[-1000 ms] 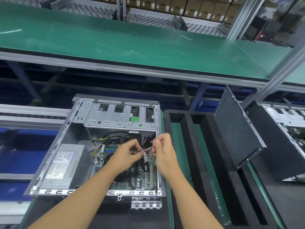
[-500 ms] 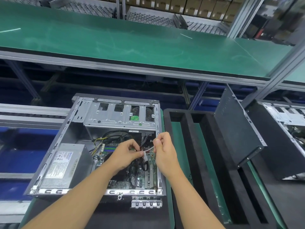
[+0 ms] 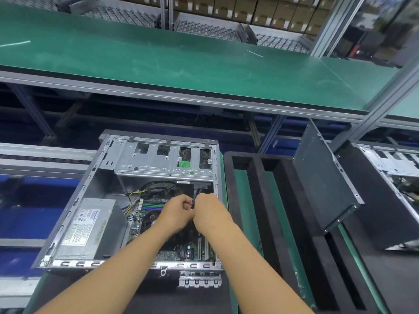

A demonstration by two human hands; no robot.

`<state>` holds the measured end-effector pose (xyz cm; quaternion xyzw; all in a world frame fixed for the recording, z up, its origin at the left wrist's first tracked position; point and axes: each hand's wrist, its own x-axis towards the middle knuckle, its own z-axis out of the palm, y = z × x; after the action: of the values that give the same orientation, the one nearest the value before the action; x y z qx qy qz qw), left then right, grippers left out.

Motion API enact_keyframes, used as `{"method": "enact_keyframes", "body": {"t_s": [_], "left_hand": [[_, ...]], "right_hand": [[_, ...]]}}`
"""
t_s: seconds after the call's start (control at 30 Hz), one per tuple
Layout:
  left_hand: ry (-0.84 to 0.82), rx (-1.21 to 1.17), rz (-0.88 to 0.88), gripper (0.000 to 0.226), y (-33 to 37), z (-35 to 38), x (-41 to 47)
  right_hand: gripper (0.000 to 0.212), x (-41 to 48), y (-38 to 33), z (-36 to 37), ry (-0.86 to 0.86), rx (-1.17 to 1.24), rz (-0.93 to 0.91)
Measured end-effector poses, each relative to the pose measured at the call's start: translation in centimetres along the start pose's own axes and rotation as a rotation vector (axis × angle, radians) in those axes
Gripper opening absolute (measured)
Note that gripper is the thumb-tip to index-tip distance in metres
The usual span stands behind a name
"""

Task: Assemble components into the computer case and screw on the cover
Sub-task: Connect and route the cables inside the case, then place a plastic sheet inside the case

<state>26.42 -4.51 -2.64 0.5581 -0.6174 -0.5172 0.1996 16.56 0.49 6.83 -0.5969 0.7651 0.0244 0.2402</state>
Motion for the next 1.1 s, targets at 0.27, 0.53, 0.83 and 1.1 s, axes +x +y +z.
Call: {"method": "enact_keyframes", "body": {"t_s": [0.27, 0.53, 0.83, 1.1], "left_hand": [[-0.030, -0.064, 0.030, 0.040, 0.2, -1.5, -1.2], [0.227, -0.251, -0.007, 0.024, -0.7, -5.9, -3.8], [0.351, -0.448, 0.049, 0.017, -1.9, -12.5, -9.3], [0.807, -0.403, -0.042, 0.031, -6.7, -25.0, -20.8]], "right_hand": [[0.028, 0.1, 1.8, 0.3, 0.137, 0.857, 0.176], [0.030, 0.3, 2.7, -1.6, 0.157, 1.188, 0.128], [0.028, -0.6, -7.9, 1.2, -0.061, 1.119, -0.154], [0.022, -5.7, -23.1, 4.7, -0.274, 1.037, -0.432]]}}
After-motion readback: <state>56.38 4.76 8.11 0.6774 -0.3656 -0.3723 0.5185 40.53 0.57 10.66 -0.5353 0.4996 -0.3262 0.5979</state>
